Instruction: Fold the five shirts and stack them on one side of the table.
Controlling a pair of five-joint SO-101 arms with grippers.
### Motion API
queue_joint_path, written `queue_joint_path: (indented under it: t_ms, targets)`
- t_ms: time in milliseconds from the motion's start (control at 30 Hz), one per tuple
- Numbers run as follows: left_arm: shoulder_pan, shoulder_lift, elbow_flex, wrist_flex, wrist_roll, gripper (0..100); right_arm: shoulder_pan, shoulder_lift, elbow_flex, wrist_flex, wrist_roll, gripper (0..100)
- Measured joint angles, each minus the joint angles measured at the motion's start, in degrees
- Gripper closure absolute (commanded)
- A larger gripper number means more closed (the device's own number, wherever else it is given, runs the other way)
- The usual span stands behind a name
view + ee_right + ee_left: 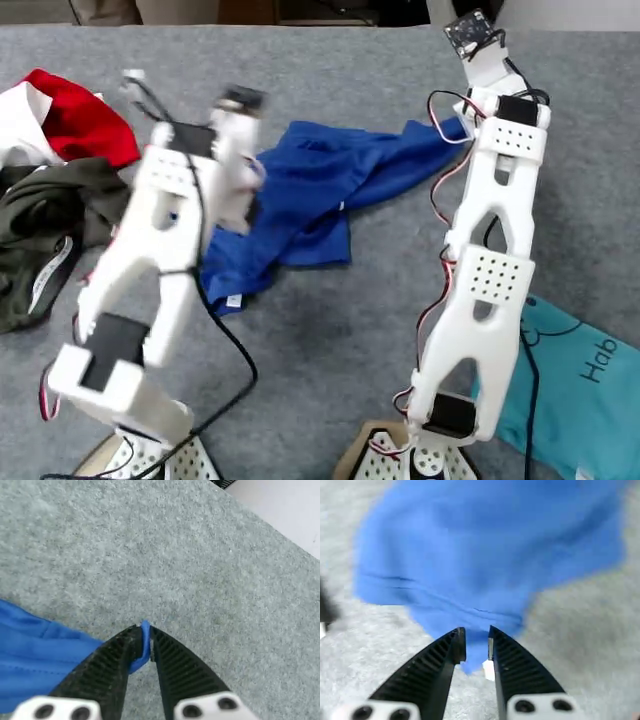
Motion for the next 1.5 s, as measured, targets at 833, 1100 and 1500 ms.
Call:
queue_joint_path:
  t_ms: [833,1100,1500]
  targets:
    - [6.24,-5.36,24.18,-19.08,-4.92,87,0.00,0.00,0.00,0.00,0.00,99.4]
    - [5.10,-5.36,27.78,-22.77,-5.01,87,0.00,0.00,0.00,0.00,0.00,99.4]
    - [0.00,-5.36,27.96,-26.02,-6.24,91,0.00,0.00,0.00,0.00,0.00,99.4]
